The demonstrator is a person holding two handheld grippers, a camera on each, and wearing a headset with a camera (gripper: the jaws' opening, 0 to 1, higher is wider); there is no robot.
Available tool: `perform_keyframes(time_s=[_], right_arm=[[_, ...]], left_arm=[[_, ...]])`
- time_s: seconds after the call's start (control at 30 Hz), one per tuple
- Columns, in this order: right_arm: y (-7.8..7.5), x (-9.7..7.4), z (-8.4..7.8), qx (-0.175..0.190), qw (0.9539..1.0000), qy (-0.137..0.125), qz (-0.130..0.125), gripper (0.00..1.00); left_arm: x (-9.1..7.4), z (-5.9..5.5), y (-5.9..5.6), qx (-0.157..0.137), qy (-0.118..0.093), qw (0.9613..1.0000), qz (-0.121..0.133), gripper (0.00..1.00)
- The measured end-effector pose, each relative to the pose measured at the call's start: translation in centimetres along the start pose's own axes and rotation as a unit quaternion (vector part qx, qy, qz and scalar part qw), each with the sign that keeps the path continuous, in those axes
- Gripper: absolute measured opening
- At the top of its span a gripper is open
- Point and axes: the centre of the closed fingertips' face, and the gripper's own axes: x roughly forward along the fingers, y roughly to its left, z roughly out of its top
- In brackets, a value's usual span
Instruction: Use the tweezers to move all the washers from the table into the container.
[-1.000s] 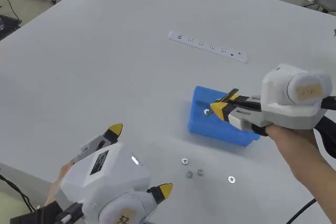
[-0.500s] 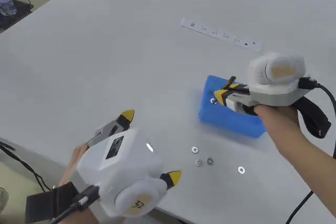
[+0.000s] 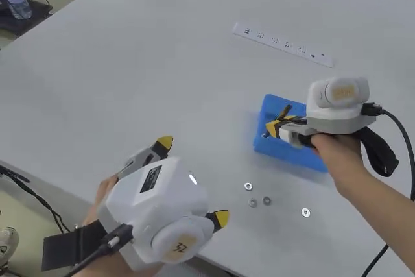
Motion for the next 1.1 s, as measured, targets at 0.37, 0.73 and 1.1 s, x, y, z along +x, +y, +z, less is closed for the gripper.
perform_keyframes(time_s=[0.37,0.73,1.1], right_arm=[[0.0,-2.5,1.4,0.022,0.9991,-0.036,0.002,0.05],[5.1,-8.3,1.7,-0.002,0.9962,-0.080,0.033,0.05],[9.9,-8.2,-1.8,-0.032,0.9967,-0.050,0.055,0.05]], left_arm=[[0.0,-0.1,0.0,0.004,0.004,1.0000,0.001,0.85],[-0.1,0.0,0.2,-0.001,-0.001,1.0000,0.007,0.85],[-0.1,0.0,0.2,-0.005,-0.001,1.0000,0.004,0.81]])
